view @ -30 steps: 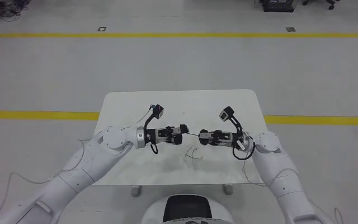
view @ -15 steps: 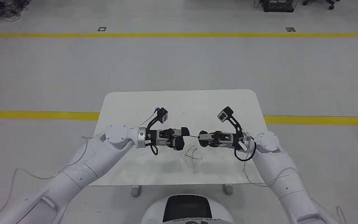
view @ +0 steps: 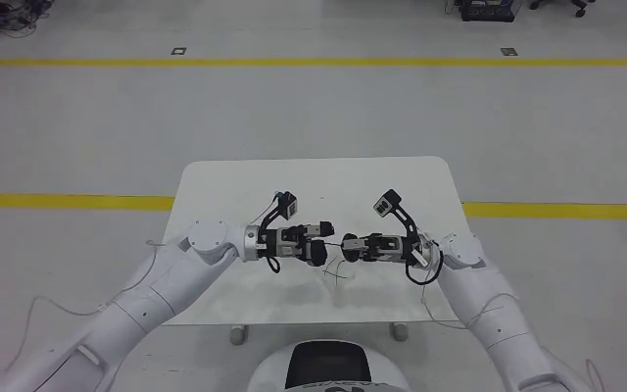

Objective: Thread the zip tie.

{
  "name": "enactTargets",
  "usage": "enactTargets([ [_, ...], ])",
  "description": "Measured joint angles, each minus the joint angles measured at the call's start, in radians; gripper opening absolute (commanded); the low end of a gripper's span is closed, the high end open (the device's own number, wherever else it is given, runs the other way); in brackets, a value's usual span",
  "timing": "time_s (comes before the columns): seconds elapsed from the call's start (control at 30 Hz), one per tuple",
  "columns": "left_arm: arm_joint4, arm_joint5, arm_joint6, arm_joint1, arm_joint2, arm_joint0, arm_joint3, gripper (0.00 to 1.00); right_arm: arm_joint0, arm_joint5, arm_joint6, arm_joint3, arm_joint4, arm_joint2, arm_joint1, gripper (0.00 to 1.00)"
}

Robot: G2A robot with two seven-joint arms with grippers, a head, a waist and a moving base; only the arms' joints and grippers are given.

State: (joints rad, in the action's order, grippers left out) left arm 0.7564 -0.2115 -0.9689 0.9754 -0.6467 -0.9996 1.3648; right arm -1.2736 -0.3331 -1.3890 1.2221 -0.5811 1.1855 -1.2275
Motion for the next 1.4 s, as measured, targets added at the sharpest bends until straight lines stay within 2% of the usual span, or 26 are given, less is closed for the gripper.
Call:
enactTargets([
  [0.33,-0.011,0.017,-0.015,0.013,0.002,0.002,-0.009,1.00,0.010,-0.007,-0.001,-0.005,-0.015,-0.008,0.000,0.00],
  [0.53,-0.005,0.020,-0.017,0.020,-0.003,0.001,-0.026,0.85,-0.003,-0.007,-0.001,0.020,-0.012,-0.003,0.005,0.00],
  [0.67,0.002,0.021,-0.025,0.022,-0.009,0.000,-0.033,0.84,-0.015,-0.007,-0.001,0.039,-0.014,0.003,0.011,0.00],
  [0.83,0.005,0.024,-0.036,0.025,-0.016,-0.003,-0.037,0.75,-0.023,-0.007,-0.001,0.051,-0.024,0.005,0.018,0.00],
  [1.23,-0.002,0.034,-0.053,0.031,-0.028,-0.009,-0.037,0.50,-0.006,-0.007,-0.001,0.028,-0.031,-0.018,0.024,0.00],
  [1.4,-0.005,0.038,-0.059,0.033,-0.033,-0.011,-0.037,0.47,-0.001,-0.007,-0.001,0.021,-0.035,-0.025,0.025,0.00],
])
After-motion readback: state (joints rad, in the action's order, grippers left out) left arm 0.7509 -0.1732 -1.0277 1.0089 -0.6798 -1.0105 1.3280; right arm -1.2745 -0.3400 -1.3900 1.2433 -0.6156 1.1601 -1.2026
